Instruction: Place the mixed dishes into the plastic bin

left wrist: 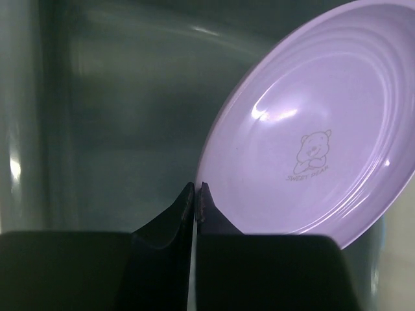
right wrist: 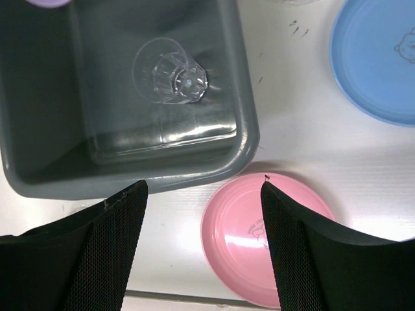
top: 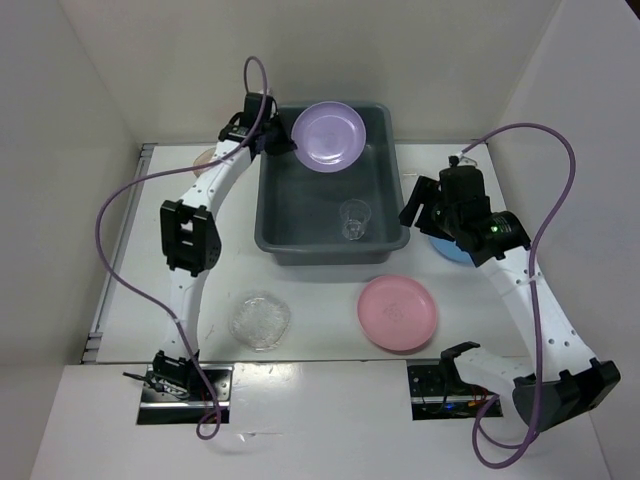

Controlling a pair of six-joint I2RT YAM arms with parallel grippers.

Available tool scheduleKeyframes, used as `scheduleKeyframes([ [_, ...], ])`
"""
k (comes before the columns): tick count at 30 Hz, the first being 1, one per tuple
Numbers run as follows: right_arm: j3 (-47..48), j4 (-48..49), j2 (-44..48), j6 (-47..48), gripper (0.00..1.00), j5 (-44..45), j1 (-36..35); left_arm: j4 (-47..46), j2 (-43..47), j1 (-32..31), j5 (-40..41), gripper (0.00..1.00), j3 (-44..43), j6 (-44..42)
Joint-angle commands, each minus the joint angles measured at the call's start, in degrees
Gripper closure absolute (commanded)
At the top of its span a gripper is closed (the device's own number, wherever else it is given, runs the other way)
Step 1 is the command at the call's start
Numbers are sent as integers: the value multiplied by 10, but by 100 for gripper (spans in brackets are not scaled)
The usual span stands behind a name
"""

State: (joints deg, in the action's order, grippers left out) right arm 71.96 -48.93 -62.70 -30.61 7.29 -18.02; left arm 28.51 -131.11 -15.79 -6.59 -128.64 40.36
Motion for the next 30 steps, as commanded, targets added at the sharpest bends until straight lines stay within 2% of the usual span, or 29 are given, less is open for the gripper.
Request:
scheduleKeyframes([
  [1, -7, -1, 7, -9, 24, 25, 6, 45, -53, -14, 64, 100, -93, -18],
  [3, -7, -1, 0, -15, 24, 47, 6, 63, -91, -21, 74, 100, -135, -25],
  [8, -1, -1, -16, -26, 24, 74, 11, 90, -142, -37, 109, 100, -135, -39],
  [15, -1, 4, -32, -31, 24, 74, 22, 102, -162, -42, 128, 99, -135, -44],
  [17, -1, 4, -37, -37, 24, 74, 27, 102, -162, -42, 128, 95, -135, -50],
  [19, -14, 4, -37, -43, 19, 81, 44, 102, -162, -42, 128, 85, -135, -50],
  [21, -21, 4, -52, -49, 14, 88, 64, 102, -162, -42, 122, 70, -149, -50],
  [24, -26, 16, -67, -44, 14, 62, 134, 102, -142, -42, 108, 46, -179, -56],
  [25, -33, 24, -67, -44, 14, 49, 179, 102, -133, -42, 108, 41, -186, -62],
  [27, -41, 47, -73, -38, 16, 21, 225, 102, -100, -42, 97, 33, -193, -69],
  [28, -47, 47, -80, -38, 21, 21, 266, 96, -87, -42, 89, 30, -193, -69],
  [30, -54, 53, -96, -38, 26, 16, 302, 96, -44, -42, 77, 29, -186, -69],
])
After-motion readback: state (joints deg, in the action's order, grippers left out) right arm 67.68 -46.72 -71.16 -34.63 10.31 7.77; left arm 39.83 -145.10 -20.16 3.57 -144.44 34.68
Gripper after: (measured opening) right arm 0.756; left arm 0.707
